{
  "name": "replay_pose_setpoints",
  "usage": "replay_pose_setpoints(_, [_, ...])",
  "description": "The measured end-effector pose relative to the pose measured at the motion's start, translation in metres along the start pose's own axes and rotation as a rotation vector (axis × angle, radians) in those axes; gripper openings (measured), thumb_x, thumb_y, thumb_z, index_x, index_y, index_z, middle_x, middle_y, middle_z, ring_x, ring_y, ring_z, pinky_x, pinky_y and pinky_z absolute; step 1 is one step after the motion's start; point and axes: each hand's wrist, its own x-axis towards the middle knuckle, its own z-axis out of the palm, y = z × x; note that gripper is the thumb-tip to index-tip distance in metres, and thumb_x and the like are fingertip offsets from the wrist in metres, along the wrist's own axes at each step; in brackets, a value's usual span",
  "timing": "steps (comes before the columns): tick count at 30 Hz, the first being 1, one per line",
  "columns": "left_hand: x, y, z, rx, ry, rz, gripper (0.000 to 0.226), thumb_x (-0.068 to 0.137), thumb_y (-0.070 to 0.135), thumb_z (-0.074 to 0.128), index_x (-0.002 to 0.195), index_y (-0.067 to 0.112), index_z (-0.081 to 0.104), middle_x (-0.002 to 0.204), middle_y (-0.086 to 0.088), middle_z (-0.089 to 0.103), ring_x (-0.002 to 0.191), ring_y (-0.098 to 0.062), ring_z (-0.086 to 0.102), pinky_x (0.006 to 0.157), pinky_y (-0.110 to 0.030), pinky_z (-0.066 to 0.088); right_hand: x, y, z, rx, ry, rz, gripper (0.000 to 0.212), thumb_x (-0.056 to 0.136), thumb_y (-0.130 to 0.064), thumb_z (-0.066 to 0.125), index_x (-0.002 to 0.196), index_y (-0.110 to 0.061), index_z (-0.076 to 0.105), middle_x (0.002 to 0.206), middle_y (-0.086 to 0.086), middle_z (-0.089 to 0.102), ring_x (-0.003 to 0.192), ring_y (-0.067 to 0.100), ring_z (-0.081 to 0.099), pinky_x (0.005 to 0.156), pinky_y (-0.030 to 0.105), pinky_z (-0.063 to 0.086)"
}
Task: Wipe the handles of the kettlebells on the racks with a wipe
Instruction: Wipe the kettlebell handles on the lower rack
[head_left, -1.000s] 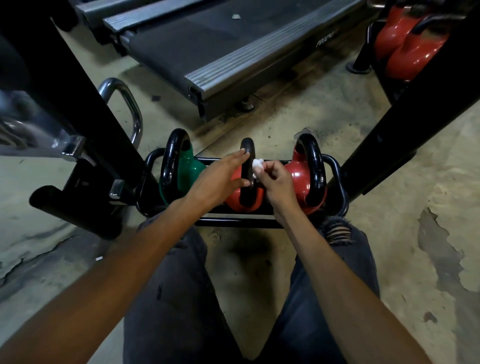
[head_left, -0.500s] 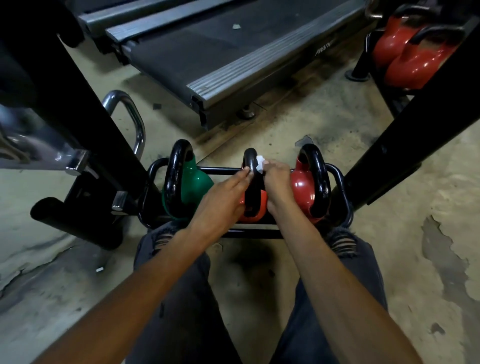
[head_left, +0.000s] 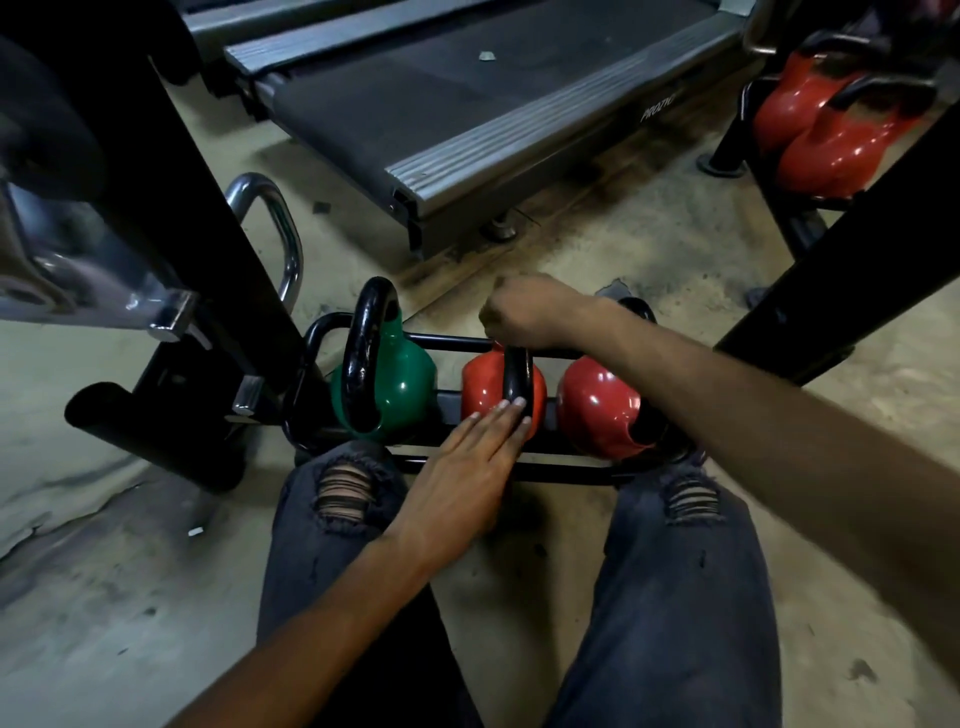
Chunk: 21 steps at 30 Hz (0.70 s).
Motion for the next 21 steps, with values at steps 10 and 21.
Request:
replay_pose_setpoints(10, [-0.004,0.014,-0.003,0.066,-0.004,-0.036,0.066,0.094,0.027,0.061,0.153,0.008,0.037,0.161,-0.016,0.029,0.148,-0.027,0.029,0.121,-0.035,0.010,-0.014,-0.054,-0.006,-0.265,-0.626,-0.058,0.029,0.101,-0.027,0.050,0.072,-0.018,0.051,0.078,-0.003,0.049,0.116,0.021,0.055,0.124,0.053,0.016])
replay_pose_setpoints(21, [-0.007,0.016,0.007,-0.022,-0.017,-0.059,0.063,0.093,0.022,0.059,0.150,0.010,0.037,0.165,-0.016,0.016,0.153,-0.026,0.019,0.123,-0.042,0.023,-0.045,-0.012,0.008,-0.292,0.009,-0.368,0.031,0.099,-0.039,0.044,0.111,-0.028,0.071,0.107,0.002,0.072,0.124,0.023,0.053,0.123,0.058,0.013])
